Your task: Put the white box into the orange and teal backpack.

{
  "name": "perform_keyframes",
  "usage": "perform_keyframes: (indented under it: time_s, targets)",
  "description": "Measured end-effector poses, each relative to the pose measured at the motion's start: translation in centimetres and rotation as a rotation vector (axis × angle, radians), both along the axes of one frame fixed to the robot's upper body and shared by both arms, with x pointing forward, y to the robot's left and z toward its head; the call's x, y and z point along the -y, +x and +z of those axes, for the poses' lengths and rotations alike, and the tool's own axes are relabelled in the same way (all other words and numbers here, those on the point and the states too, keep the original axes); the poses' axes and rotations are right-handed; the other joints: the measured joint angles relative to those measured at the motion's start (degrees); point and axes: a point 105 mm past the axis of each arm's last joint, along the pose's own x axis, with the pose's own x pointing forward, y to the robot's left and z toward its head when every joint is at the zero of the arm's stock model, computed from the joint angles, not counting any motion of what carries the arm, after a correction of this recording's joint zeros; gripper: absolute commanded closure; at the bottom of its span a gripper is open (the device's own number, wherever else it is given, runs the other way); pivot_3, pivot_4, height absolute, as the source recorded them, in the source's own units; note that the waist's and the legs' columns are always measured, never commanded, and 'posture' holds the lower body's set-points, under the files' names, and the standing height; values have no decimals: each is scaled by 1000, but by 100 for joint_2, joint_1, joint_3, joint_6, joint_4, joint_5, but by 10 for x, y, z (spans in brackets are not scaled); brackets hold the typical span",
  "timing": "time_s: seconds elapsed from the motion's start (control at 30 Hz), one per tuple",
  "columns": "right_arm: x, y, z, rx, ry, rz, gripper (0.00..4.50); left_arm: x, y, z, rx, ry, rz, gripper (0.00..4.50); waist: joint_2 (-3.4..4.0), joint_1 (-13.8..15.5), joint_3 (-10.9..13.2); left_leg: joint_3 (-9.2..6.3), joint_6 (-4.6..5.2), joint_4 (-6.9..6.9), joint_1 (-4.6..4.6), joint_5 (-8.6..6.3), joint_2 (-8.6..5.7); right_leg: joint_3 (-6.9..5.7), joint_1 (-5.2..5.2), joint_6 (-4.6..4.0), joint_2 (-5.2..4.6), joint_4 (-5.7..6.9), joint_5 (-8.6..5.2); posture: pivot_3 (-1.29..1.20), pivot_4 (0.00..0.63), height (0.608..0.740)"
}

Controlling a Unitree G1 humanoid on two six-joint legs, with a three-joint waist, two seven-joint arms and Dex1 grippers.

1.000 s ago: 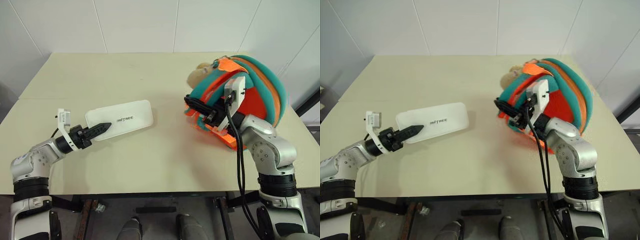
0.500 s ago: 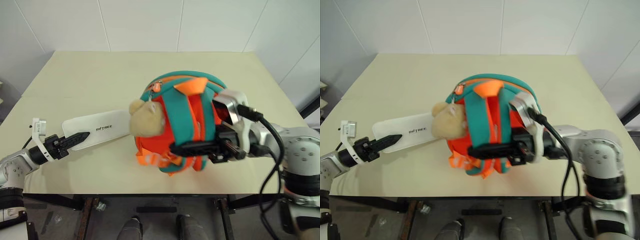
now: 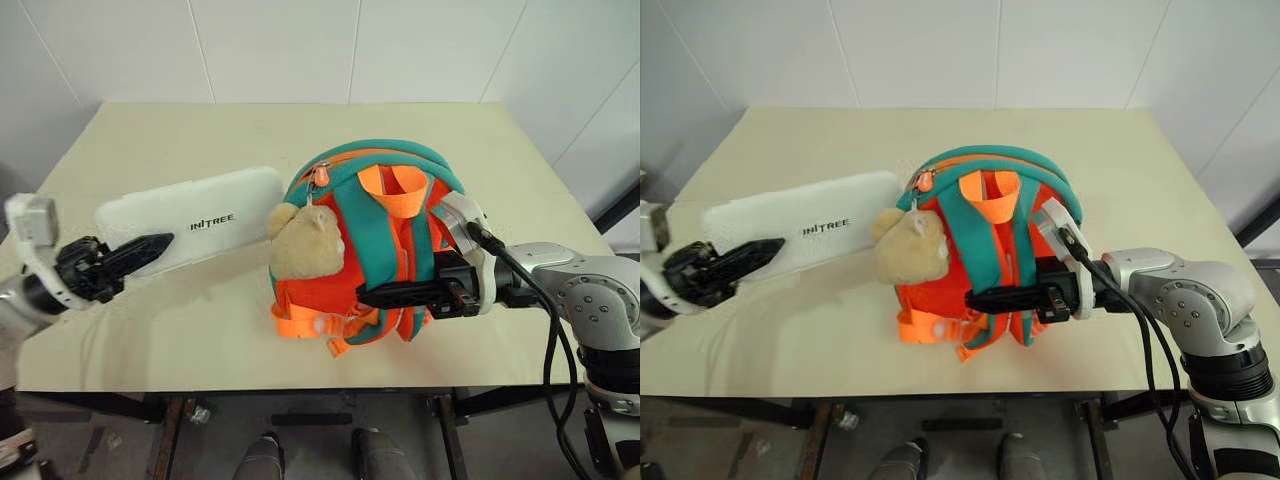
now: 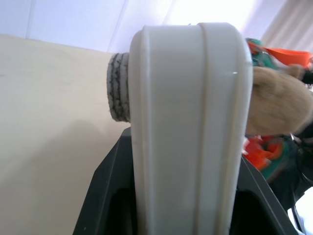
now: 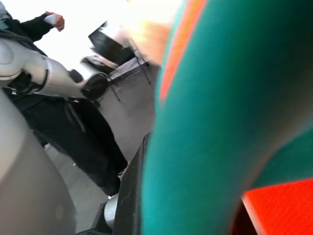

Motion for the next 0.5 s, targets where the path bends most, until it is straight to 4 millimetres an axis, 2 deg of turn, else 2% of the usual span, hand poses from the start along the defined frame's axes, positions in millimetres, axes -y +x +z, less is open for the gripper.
perform_keyframes:
  time_s: [0.13, 0.3, 0.5]
  targets:
    - [0, 2, -4, -3, -6, -6, 4475, 7, -12, 15, 42, 4, -44, 3147, 1, 36, 1, -2, 0, 5, 2, 0, 0, -4, 6, -6, 1, 0, -3, 0, 150, 740]
    - [-2, 4, -10, -16, -4, -5, 4475, 12, -12, 27, 91, -6, -64, 3147, -2, 32, 1, 0, 1, 18, 1, 0, -5, 1, 14, -33, 0, -3, -16, 0, 150, 740]
    - [-1, 7, -13, -20, -7, -20, 4475, 21, -11, 28, 85, 12, -112, 3147, -2, 30, 1, 0, 1, 16, 2, 0, -3, 0, 12, -27, 2, 0, -14, 0, 150, 740]
